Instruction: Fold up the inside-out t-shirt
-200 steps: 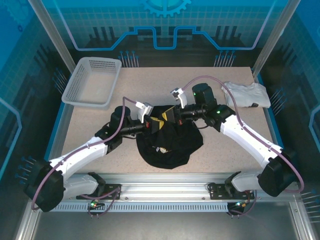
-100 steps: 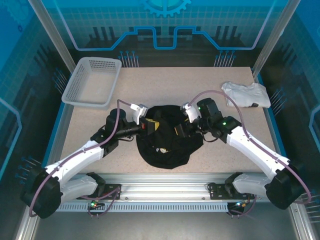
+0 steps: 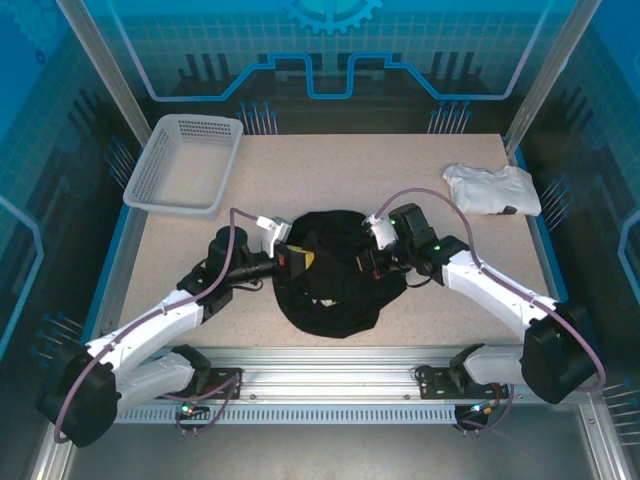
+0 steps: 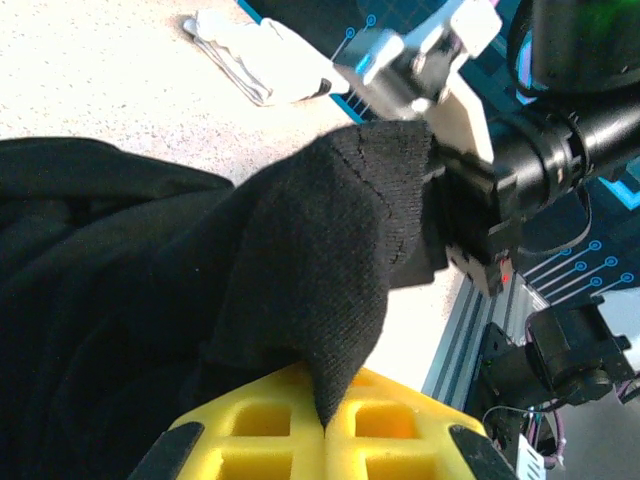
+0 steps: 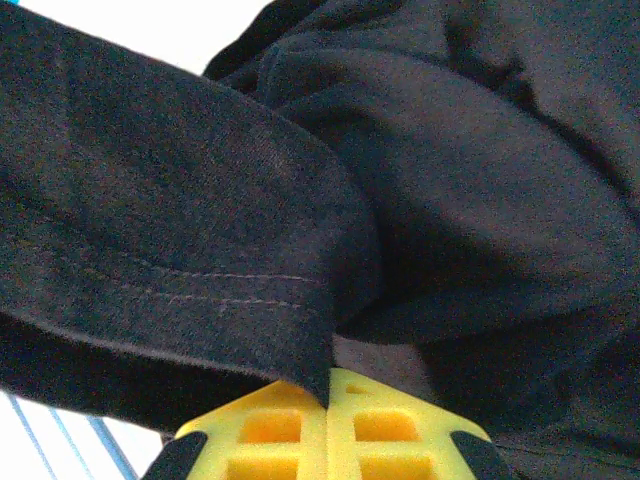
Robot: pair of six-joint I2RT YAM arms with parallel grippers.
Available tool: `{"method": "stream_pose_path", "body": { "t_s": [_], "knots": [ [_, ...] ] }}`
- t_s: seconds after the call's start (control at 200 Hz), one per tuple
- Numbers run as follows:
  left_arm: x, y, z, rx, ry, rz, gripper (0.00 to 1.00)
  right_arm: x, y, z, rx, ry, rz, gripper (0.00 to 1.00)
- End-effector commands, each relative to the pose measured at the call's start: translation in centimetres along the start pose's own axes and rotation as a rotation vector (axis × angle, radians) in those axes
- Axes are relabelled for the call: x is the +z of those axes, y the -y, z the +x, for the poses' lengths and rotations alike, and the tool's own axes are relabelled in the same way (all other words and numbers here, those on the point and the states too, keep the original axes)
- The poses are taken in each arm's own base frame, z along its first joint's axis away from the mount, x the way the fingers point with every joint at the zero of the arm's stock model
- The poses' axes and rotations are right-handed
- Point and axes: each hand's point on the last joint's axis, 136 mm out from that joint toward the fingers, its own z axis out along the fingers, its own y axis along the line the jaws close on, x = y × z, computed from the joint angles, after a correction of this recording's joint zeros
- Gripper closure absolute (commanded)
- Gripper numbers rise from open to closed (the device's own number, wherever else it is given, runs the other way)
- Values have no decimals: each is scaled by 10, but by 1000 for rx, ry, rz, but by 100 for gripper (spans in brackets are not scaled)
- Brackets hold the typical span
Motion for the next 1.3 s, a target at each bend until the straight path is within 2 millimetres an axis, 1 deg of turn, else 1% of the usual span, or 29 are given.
{"method": "stream_pose_path", "body": {
  "t_s": [0.0, 0.07, 0.15, 0.24, 0.315, 0.385, 0.45, 0.58, 0.645, 0.685, 0.74, 0.845, 0.89, 0.95, 1.03, 1.081, 1.166, 1.216, 1.296],
  "knots": [
    [-1, 11, 18, 31, -26, 57, 96, -29, 1, -15, 5, 95, 33, 100],
    [5, 15, 37, 52, -69, 72, 93, -41, 2, -6, 15, 97, 61, 100],
    [12, 15, 62, 60, -133, 75, 89, -48, 7, 11, 55, 76, 95, 100],
    [18, 8, 88, 46, -210, 55, 85, -45, 10, 34, 108, 32, 101, 100],
    [20, 0, 103, 19, -258, 34, 80, -38, 15, 53, 146, -19, 115, 96],
    [20, -5, 112, 0, -278, 21, 73, -33, 22, 69, 174, -61, 149, 95],
    [18, -8, 115, -10, -278, 5, 68, -30, 29, 78, 199, -79, 183, 93],
    [12, -9, 112, -3, -259, -20, 58, -26, 42, 93, 233, -111, 251, 86],
    [9, -10, 109, 3, -245, -41, 54, -27, 45, 92, 223, -110, 275, 79],
    [7, -12, 105, 10, -229, -61, 51, -30, 45, 88, 208, -94, 283, 75],
    [6, -20, 98, 5, -204, -118, 48, -36, 45, 81, 182, -67, 303, 69],
    [5, -36, 85, -21, -169, -236, 42, -48, 44, 61, 122, 6, 339, 61],
    [5, -44, 80, -31, -158, -286, 41, -49, 41, 51, 100, 33, 334, 58],
    [7, -46, 74, -43, -153, -305, 39, -48, 39, 40, 78, 51, 326, 54],
    [17, -35, 73, -85, -188, -250, 38, -39, 40, 31, 68, 36, 322, 51],
    [26, -25, 77, -126, -226, -193, 37, -31, 45, 34, 80, 0, 322, 50],
    [41, -2, 97, -145, -310, -123, 36, -18, 50, 40, 132, -69, 261, 49],
    [48, 9, 110, -148, -361, -102, 34, -9, 46, 46, 159, -110, 186, 49],
    [57, 20, 128, -196, -432, -83, 34, 2, 42, 54, 190, -163, 116, 49]
  ]
}}
